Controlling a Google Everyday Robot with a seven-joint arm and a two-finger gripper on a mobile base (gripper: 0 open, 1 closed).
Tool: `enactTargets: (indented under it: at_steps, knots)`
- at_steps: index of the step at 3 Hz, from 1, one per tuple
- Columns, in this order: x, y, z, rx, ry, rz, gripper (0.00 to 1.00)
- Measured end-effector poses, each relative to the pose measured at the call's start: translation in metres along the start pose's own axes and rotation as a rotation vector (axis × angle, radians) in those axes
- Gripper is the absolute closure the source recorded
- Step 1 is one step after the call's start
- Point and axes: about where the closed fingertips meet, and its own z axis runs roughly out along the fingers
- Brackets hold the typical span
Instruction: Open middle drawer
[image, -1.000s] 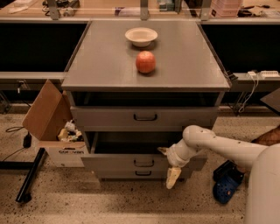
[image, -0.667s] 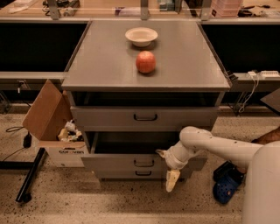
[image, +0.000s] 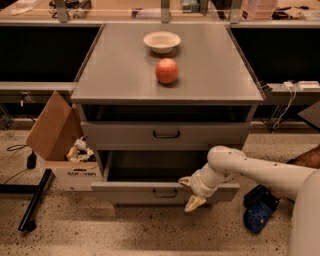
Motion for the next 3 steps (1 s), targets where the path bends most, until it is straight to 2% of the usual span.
enactTargets:
  at_steps: [2,3]
  knots:
    - [-0.0017,0.0093,-0.0109,0.004,-0.017,-0.002,0.89]
    - [-0.0027,0.0112,-0.0118,0.001,-0.023,-0.004,1.0]
